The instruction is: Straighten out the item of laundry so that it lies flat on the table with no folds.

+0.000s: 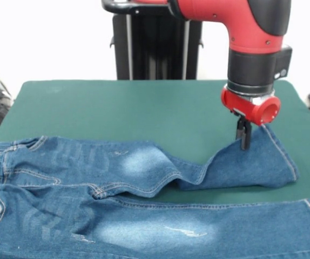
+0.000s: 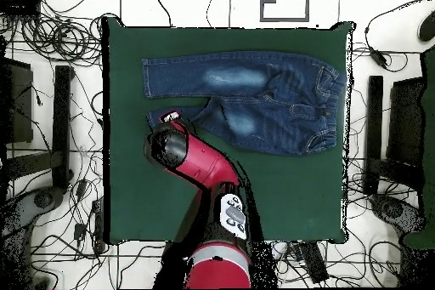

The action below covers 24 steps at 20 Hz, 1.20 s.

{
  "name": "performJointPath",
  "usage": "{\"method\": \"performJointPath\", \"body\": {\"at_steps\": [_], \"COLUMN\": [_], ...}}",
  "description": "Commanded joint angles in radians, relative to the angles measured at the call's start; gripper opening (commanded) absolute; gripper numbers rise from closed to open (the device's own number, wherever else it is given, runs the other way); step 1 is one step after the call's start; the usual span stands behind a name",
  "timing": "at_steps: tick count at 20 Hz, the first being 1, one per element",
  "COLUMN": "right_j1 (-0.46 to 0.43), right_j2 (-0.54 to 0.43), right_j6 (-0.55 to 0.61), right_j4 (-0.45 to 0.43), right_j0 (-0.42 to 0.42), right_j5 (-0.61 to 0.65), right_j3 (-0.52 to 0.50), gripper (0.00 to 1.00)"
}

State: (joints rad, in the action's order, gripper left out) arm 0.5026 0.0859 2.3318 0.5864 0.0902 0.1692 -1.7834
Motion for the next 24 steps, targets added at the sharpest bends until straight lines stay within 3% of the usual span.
{"method": "performJointPath", "body": {"at_steps": [1,15,24], "right_j1": [-0.023,-0.015,-0.05], "right_j2": [-0.051,-0.009,0.081], "right_j6": [0.214,0.227,0.319], "right_j4": [0.056,0.042,0.02], "right_j0": [0.006,0.01,0.054], "right_j5": [0.128,0.236,0.438], "right_j3": [0.023,0.072,0.224], "gripper": [0.0,0.0,0.0]}}
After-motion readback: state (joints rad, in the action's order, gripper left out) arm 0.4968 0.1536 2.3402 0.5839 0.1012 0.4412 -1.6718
